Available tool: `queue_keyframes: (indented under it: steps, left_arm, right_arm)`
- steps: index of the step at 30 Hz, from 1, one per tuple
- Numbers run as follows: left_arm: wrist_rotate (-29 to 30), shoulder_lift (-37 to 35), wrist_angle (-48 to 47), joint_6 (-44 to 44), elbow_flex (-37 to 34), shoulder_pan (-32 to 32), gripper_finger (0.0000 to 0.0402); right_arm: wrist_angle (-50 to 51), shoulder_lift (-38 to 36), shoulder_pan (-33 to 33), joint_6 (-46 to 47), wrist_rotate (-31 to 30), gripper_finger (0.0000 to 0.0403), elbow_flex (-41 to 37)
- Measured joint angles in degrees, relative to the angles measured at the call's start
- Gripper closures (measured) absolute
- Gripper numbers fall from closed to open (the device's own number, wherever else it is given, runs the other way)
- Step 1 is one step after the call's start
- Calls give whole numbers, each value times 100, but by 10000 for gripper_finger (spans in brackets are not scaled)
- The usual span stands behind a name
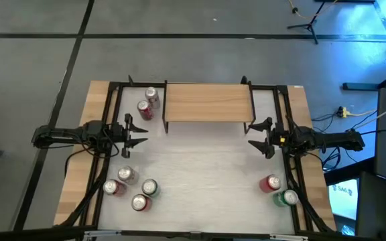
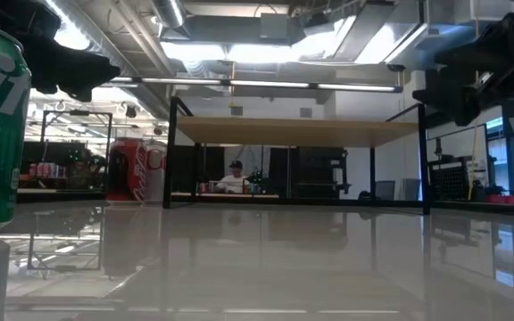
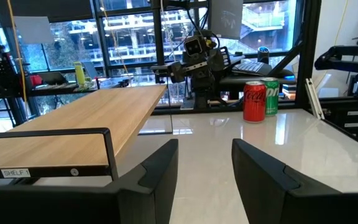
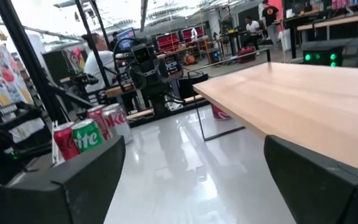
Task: Place canned beverage on shelf
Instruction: Put the top red-silver soda can on the shelf
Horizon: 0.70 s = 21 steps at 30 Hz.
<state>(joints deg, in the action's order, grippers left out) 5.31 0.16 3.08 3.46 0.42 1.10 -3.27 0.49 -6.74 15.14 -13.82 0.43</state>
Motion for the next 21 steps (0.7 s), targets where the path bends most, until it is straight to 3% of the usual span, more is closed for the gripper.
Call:
queue_keyframes:
  steps: [11, 16, 21]
  left_arm:
    - [1035, 0, -1, -114, 0, 0, 259]
    - [1531, 0, 45, -1070, 1, 0, 259]
    - [2426, 0, 104, -2093, -1, 0, 259]
  right_arm:
    - [-4, 0, 0, 353, 0, 22, 0]
    - [-4, 1, 1, 353, 0, 22, 0]
    - [-4, 1, 1, 351, 0, 22, 0]
